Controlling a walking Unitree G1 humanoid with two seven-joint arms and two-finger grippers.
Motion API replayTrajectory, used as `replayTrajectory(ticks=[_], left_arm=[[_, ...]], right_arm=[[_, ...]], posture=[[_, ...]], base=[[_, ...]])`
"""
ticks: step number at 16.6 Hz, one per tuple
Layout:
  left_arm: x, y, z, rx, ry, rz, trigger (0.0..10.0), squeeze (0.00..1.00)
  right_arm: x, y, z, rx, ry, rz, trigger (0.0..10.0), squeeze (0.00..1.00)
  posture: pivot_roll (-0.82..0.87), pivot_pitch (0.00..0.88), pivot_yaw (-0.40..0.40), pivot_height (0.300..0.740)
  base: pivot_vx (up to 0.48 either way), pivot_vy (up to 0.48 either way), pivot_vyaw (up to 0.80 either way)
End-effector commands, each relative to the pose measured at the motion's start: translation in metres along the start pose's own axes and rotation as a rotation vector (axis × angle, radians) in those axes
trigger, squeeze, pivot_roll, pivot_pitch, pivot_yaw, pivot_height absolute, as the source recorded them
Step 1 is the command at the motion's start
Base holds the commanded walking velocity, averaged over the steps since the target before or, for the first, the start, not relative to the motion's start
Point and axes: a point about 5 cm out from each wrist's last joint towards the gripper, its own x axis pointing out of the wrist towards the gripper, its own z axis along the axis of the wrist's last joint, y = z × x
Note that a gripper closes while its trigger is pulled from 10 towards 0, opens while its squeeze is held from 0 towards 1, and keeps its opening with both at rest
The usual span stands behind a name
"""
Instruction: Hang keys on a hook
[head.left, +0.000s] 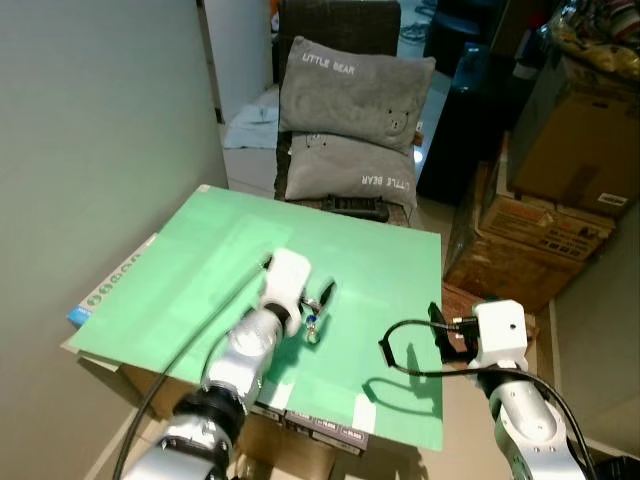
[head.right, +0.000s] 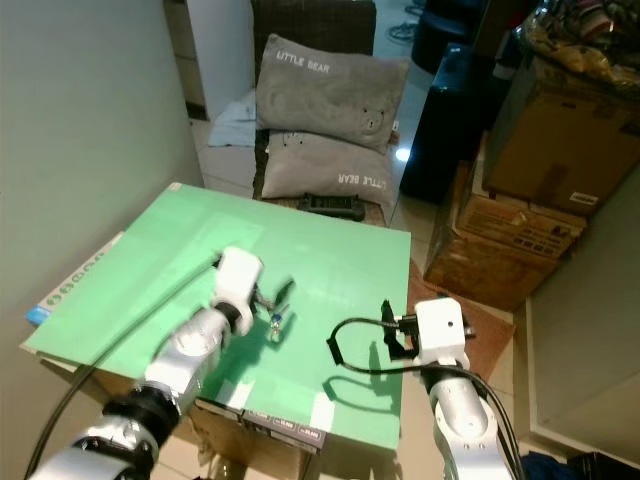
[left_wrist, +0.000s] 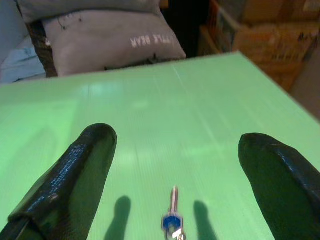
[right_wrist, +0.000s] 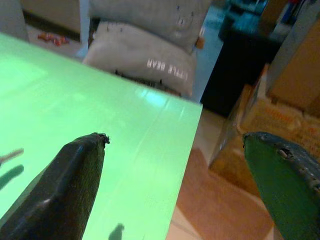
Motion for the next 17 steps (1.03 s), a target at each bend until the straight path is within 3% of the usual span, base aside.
replayTrajectory(ticks=[1,3,12,17], left_arm=[[-0.002,0.0,-0.007,0.038,0.024,0.006,10.0,0.0],[-0.004,-0.005,-0.019,0.063,0.08,-0.002,10.0,0.0],[-0.01,-0.024,-0.045,0.106,0.208,-0.085,10.0,0.0],[-0.013,-0.027,-0.054,0.119,0.254,-0.069,10.0,0.0]], right_arm=[[-0.003,0.003,0.0,-0.009,0.023,0.031,10.0,0.0],[-0.004,0.011,0.002,-0.002,0.026,0.078,10.0,0.0],[-0.013,0.005,0.005,-0.003,0.038,0.092,10.0,0.0],[-0.011,0.005,0.005,-0.004,0.041,0.093,10.0,0.0]], posture=[[-0.13,0.076,-0.015,0.74],[-0.15,0.084,-0.021,0.74],[-0.18,0.098,-0.022,0.74],[-0.19,0.098,-0.021,0.74]], base=[[0.0,0.0,0.0],[0.0,0.0,0.0],[0.0,0.0,0.0],[0.0,0.0,0.0]])
